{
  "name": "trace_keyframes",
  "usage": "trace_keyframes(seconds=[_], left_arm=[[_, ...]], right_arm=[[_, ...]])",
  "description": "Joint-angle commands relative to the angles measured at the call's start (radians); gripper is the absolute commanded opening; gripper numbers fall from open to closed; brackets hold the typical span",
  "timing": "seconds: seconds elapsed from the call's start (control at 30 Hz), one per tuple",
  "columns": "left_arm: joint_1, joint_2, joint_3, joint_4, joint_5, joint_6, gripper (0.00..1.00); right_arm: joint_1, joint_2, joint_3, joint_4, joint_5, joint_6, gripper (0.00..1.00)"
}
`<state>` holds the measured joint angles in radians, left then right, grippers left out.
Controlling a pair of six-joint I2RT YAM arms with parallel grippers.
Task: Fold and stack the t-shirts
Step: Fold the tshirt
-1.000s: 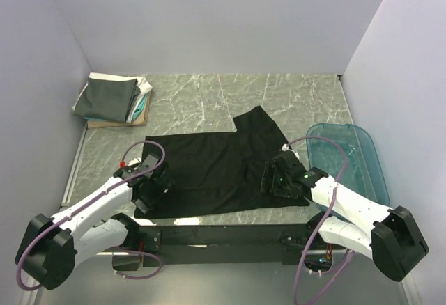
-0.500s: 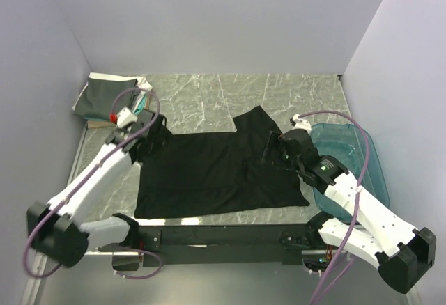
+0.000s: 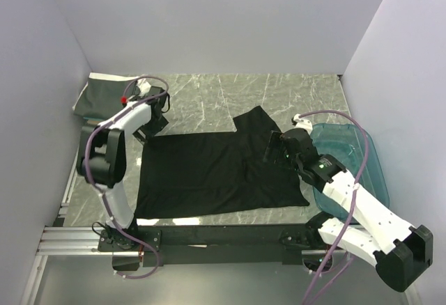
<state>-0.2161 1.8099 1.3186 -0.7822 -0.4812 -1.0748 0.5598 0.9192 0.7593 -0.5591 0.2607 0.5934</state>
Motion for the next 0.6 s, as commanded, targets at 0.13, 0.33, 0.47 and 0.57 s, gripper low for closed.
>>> trace_keyframes(seconds=[0.13,0.33,0.47,0.57], left_arm=[[0.035,0.135,0.11,-0.009,-0.045,0.021,0.71],[0.037,0.18,0.125,-0.029,-0.039,0.006,0.55],[0.037,0.18,0.079,-0.037,-0.03,-0.03,0.36],[0.037,0.186,0.086,-0.058,-0.043,-0.045,0.19]], right_arm=[[-0.024,0.035,-0.025,0.06,-0.009,-0.038,1.0],[-0.043,0.064,-0.029,0.077,-0.02,-0.046,1.0],[-0.054,0.089,-0.026,0.082,-0.021,-0.05,1.0],[-0.063,0.104,-0.014,0.079,-0.017,-0.056,1.0]])
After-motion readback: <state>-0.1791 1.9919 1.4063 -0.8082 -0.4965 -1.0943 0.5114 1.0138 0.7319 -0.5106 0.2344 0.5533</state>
